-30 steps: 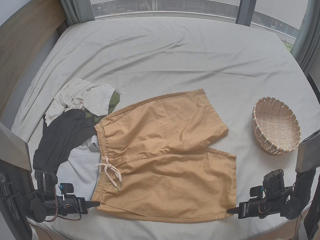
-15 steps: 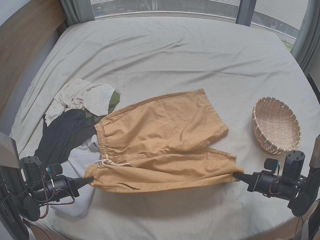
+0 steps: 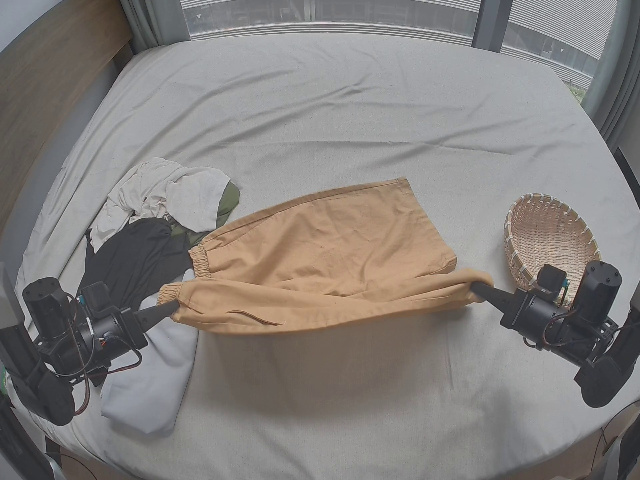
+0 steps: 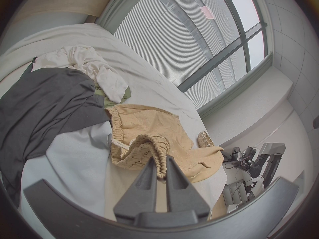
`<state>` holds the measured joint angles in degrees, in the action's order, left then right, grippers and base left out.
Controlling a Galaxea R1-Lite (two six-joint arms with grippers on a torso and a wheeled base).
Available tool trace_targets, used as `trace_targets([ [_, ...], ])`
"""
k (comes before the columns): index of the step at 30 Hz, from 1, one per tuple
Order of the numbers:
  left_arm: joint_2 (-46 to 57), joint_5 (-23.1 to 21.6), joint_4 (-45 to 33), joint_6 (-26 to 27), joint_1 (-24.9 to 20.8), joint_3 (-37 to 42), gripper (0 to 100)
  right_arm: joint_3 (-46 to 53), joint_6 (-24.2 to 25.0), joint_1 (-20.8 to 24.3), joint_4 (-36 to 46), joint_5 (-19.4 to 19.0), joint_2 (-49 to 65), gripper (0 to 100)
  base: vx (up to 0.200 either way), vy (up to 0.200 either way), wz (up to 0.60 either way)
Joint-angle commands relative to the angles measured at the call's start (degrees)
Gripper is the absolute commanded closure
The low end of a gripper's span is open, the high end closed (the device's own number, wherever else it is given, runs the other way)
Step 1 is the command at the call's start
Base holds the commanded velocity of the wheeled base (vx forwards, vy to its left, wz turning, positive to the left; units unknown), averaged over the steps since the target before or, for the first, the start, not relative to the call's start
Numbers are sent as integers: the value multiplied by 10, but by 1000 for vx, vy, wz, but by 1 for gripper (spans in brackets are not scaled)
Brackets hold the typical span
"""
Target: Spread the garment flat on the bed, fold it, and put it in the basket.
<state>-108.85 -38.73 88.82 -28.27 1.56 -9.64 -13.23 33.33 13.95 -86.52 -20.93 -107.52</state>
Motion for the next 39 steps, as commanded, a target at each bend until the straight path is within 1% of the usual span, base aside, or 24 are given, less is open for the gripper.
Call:
trace_targets([
  [1, 6, 8, 0, -1, -5, -8, 100, -3, 0, -1, 17, 0, 4, 100, 0, 0, 0],
  [4, 6, 9, 0, -2, -5, -8, 100, -2, 1, -7, 45, -1, 6, 100, 0, 0, 0],
  [5, 6, 10, 0, -2, -5, -8, 100, -5, 7, -7, 79, -1, 18, 100, 0, 0, 0],
  [6, 4, 10, -1, -2, -5, -8, 100, -6, 12, -6, 90, -1, 24, 100, 0, 0, 0],
  [7, 4, 10, 0, -3, -5, -8, 100, -7, 23, -2, 108, -2, 35, 100, 0, 0, 0],
  [9, 3, 10, 0, -4, -4, -9, 100, -22, 64, 0, 163, -10, 66, 100, 0, 0, 0],
  [10, 2, 10, 0, -3, -5, -9, 100, -29, 74, 1, 177, -14, 75, 100, 0, 0, 0],
  [12, 2, 11, -1, -4, -5, -10, 100, -51, 103, 2, 240, -34, 113, 100, 0, 0, 0],
  [13, 1, 11, -1, -4, -5, -11, 100, -68, 117, 2, 284, -44, 135, 100, 0, 0, 0],
  [14, 1, 12, -1, -4, -5, -11, 100, -72, 119, 2, 290, -45, 137, 100, 0, 0, 0],
  [15, 1, 16, -1, -5, -6, -12, 100, -98, 135, 0, 352, -56, 163, 100, 0, 0, 0],
  [17, 1, 19, -1, -10, -8, -12, 100, -141, 159, -4, 441, -80, 202, 100, 0, 0, 0],
  [21, 2, 19, -1, -16, -8, -12, 100, -189, 179, -16, 521, -105, 230, 100, 0, 0, 0],
  [24, 1, 23, -1, -18, -9, -12, 100, -201, 181, -20, 531, -106, 230, 100, 0, 0, 0],
  [27, 0, 24, -1, -19, -8, -11, 100, -211, 197, -24, 531, -105, 226, 100, 0, 0, 0],
  [31, 1, 25, -1, -23, -9, -10, 100, -220, 199, -28, 532, -106, 224, 100, 0, 0, 0],
  [35, 4, 26, -1, -41, -11, -12, 100, -231, 201, -29, 533, -106, 223, 100, 0, 0, 0],
  [37, 6, 30, -1, -61, -19, -14, 100, -240, 201, -35, 532, -105, 210, 100, 0, 0, 0],
  [39, 6, 40, -1, -70, -21, -21, 100, -248, 201, -39, 531, -105, 202, 100, 0, 0, 0],
])
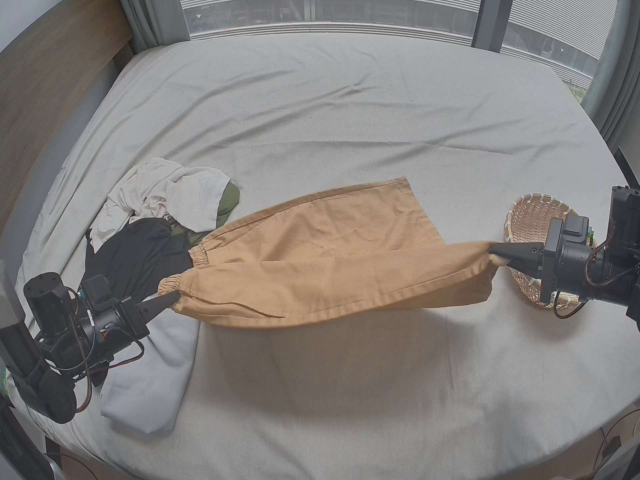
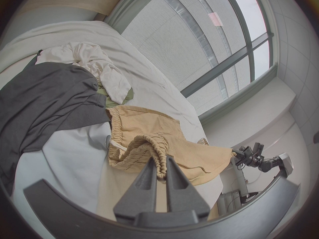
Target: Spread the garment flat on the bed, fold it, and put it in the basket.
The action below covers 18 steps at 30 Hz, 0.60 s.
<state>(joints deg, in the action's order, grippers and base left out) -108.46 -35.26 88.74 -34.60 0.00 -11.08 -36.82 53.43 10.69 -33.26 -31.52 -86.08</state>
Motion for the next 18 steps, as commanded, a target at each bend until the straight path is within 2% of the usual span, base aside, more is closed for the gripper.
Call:
trace_targets([
  [1, 0, 27, 0, -21, -8, -22, 100, -23, 0, -13, -2, 0, -22, 100, 0, 0, 0],
  [6, 3, 77, 0, -63, -25, -56, 100, -61, 0, -15, -4, -1, -50, 100, 0, 0, 0],
  [18, -3, 80, -1, -64, -29, -64, 100, -175, -2, -14, -7, 0, -149, 100, 0, 0, 0],
])
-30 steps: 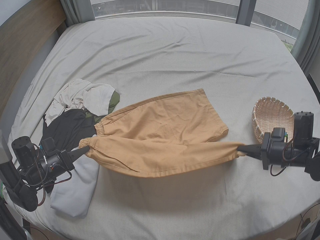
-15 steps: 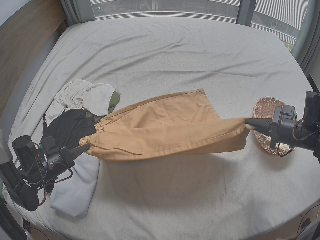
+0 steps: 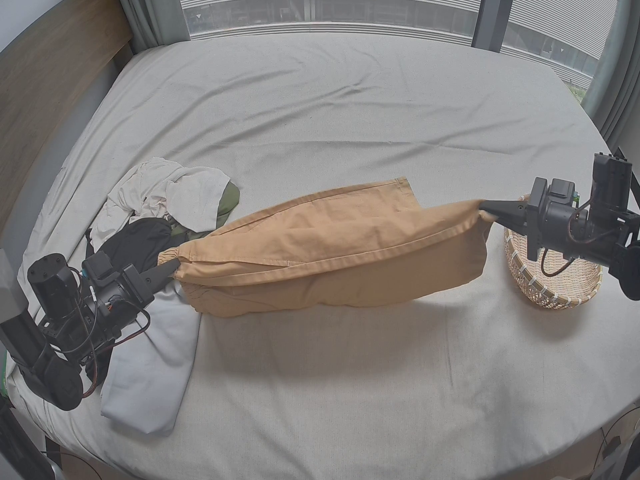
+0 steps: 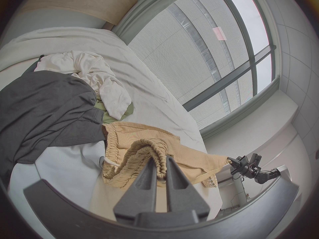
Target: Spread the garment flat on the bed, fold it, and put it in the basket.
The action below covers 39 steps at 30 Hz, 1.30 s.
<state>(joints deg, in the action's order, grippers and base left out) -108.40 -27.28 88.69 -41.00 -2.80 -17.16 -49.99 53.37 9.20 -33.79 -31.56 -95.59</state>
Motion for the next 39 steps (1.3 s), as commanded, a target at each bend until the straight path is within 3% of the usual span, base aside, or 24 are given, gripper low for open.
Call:
trace_targets([
  [1, -4, 0, 0, 0, -1, -3, 100, -46, -1, 1, -1, 0, -56, 100, 0, 0, 0],
  [9, -30, 15, -1, -1, -1, -34, 100, -138, -1, 2, 3, 0, -127, 100, 0, 0, 0],
  [20, -72, 36, -1, -15, -3, -93, 100, -189, -5, 0, -7, 1, -188, 100, 0, 0, 0],
  [21, -75, 37, -1, -18, -5, -97, 0, -190, -6, 0, -14, 1, -189, 100, 0, 0, 0],
  [23, -81, 38, -1, -20, -7, -106, 0, -190, -5, 1, -30, 2, -192, 100, 0, 0, 0],
  [24, -87, 38, -1, -21, -7, -114, 0, -190, -5, 1, -51, 4, -198, 0, 0, 0, 0],
  [30, -97, 78, -2, -30, -4, -141, 0, -176, -2, -2, -109, 4, -203, 0, 0, 0, 0],
  [39, -52, 76, 0, -29, -39, -81, 0, -47, -5, 4, -118, 3, -143, 0, 0, 0, 0],
])
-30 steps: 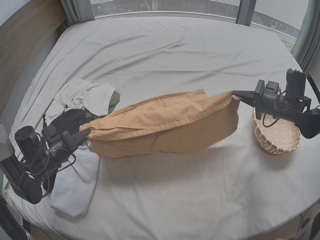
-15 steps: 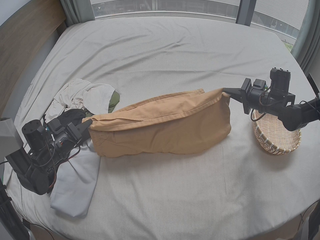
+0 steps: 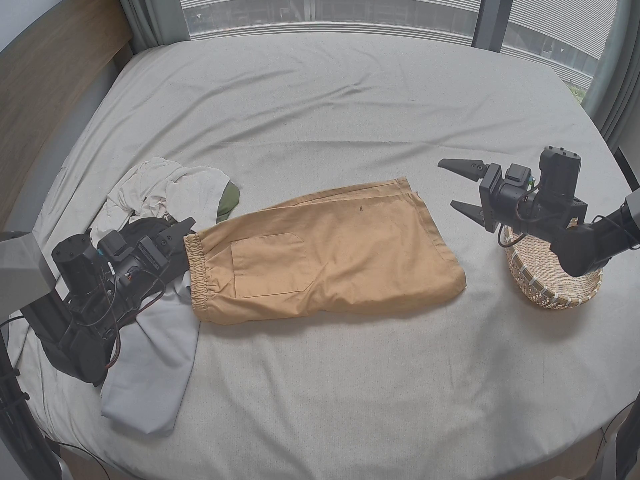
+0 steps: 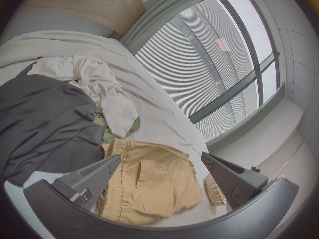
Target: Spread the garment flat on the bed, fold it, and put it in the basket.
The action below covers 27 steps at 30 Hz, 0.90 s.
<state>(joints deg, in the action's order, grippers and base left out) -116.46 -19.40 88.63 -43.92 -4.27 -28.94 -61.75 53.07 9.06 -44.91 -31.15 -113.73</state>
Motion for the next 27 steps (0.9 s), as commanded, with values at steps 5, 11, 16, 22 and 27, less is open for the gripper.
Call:
trace_targets([
  [5, 45, -2, 1, 7, -56, 74, 0, 149, -2, 11, -49, 0, 47, 0, 0, 0, 0],
  [11, 46, -2, 1, 55, -80, 101, 0, 240, -3, 17, -98, 1, 45, 0, 0, 0, 0],
  [16, 47, -2, 1, 65, -87, 111, 0, 251, -3, 18, -99, 6, 29, 0, 0, 0, 0],
  [22, 47, -1, 1, 67, -89, 120, 0, 249, -9, 19, -100, 7, -5, 0, 0, 0, 0],
  [27, 47, -1, 1, 78, -89, 122, 0, 238, -30, 25, -104, 33, -55, 0, 0, 0, 0],
])
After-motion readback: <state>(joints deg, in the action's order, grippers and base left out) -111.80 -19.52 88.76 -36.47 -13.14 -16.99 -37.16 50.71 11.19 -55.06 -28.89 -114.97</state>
